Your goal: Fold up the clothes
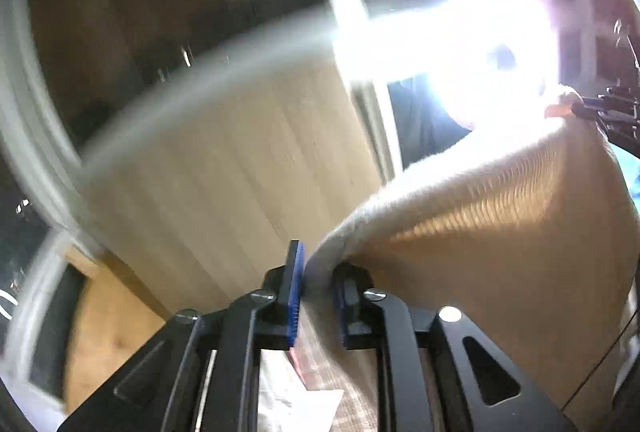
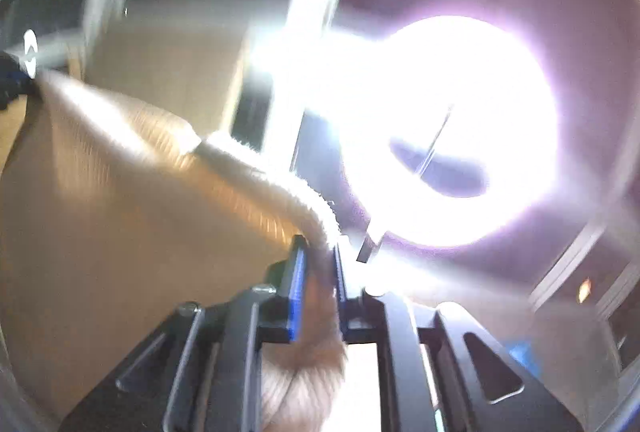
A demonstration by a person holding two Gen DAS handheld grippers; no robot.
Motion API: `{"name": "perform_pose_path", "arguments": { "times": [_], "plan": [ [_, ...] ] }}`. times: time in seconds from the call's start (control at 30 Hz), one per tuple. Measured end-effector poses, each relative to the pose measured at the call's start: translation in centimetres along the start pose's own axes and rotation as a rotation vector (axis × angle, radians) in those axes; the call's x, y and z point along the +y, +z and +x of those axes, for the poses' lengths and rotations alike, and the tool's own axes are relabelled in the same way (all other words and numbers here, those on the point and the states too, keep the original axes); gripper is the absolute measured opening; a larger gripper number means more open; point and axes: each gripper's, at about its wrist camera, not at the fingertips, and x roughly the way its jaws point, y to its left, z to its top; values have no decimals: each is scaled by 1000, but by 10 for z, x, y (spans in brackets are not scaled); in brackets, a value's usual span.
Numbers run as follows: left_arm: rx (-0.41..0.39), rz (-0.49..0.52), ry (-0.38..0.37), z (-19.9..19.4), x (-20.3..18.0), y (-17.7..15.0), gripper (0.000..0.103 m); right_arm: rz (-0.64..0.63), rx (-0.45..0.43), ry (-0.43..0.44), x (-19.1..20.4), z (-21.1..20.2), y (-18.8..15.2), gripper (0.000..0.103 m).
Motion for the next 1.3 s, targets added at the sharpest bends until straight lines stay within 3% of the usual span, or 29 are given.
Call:
{"name": "perform_pose_path", "arguments": {
  "times": [0.07,0.13,0.2,0.27,0.4,0.53,0.67,0.7,0.8,0.87,0.93,0.97,1.07,1.13,1.23,1.27,1.3],
  "plan": [
    [139,-20,-30,65,-8,-22,16,88,118,68,-8,26,-38,14],
    [186,-37,-18,89,-9,-51,15,178,235,137,-17,51,-76,17],
    [219,-82,-59,84,-5,-89,16,268,352,206,-26,75,-114,21],
    [246,-141,-117,69,-1,-127,17,273,418,203,-8,69,-148,28],
    [329,-193,-190,38,-26,-194,32,357,471,255,-23,40,-210,46],
    [412,-267,-212,39,-37,-245,39,435,531,317,-10,20,-261,47],
    [481,-335,-227,53,-37,-277,39,409,580,288,8,2,-277,52],
    [482,-340,-248,54,-40,-281,39,409,577,290,11,-2,-277,58],
    [460,-330,-277,53,-50,-286,39,411,563,295,18,-13,-278,60],
    [432,-317,-299,50,-55,-284,12,377,556,269,28,-10,-277,59],
    [429,-311,-313,46,-55,-283,8,360,541,276,35,-14,-275,29],
    [419,-302,-311,41,-53,-281,8,367,536,273,36,-14,-272,5],
    [372,-297,-281,17,-32,-272,8,414,493,261,26,-18,-258,4],
    [331,-298,-212,0,-4,-263,7,421,432,208,9,-37,-244,4],
    [285,-302,-95,-20,39,-254,10,377,381,-15,-17,-56,-224,4],
    [306,-309,-41,-16,54,-255,10,347,379,-117,-24,-57,-220,5],
    [319,-310,-5,-17,64,-256,10,338,385,-157,-32,-59,-219,7]
  ]
}}
